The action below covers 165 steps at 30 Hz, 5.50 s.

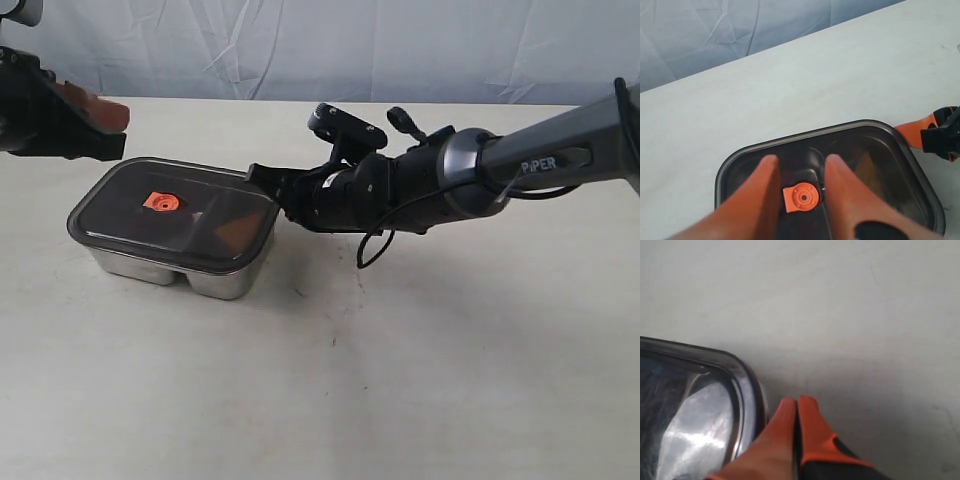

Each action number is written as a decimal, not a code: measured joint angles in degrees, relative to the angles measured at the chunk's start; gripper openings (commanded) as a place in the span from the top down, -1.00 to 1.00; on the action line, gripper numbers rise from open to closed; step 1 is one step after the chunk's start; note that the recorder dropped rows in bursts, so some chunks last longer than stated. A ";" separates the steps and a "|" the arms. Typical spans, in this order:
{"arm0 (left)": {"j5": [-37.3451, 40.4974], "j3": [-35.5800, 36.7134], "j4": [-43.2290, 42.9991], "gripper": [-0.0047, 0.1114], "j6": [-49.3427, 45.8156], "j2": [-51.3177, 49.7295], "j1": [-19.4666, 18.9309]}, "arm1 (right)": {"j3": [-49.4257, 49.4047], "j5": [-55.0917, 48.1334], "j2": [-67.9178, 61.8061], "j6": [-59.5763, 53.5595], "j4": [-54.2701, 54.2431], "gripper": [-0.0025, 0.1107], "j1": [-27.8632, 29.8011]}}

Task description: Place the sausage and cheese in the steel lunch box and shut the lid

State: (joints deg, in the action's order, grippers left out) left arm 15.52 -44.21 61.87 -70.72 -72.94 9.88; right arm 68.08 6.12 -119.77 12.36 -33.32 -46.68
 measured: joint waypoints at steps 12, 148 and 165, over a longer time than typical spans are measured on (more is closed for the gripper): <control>1.90 0.00 -2.71 0.92 0.00 0.00 0.00 | 0.00 -0.49 1.49 0.02 0.20 0.97 0.11; 4.77 -6.56 -7.70 0.92 20.74 -29.31 -9.29 | 18.46 -36.10 -1.96 -7.88 21.69 0.97 -7.34; 8.94 -6.08 -12.15 0.92 19.55 6.21 -9.38 | 16.61 -42.89 20.15 7.09 45.79 0.97 -6.56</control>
State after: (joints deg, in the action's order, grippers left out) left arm 24.45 -50.29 49.71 -51.17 -66.73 0.50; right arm 84.69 -36.77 -99.62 19.46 12.47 -53.24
